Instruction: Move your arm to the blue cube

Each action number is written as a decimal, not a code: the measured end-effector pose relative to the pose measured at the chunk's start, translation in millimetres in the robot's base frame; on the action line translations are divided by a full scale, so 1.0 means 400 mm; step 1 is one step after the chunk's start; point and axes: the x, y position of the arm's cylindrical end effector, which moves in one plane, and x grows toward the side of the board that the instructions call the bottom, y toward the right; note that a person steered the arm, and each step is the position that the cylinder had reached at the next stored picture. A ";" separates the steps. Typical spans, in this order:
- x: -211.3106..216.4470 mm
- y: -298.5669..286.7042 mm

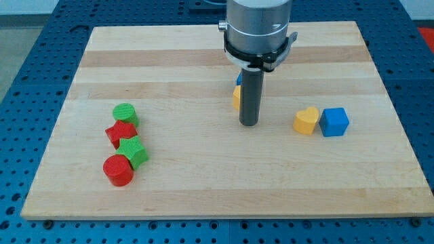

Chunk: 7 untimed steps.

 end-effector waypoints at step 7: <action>-0.097 0.381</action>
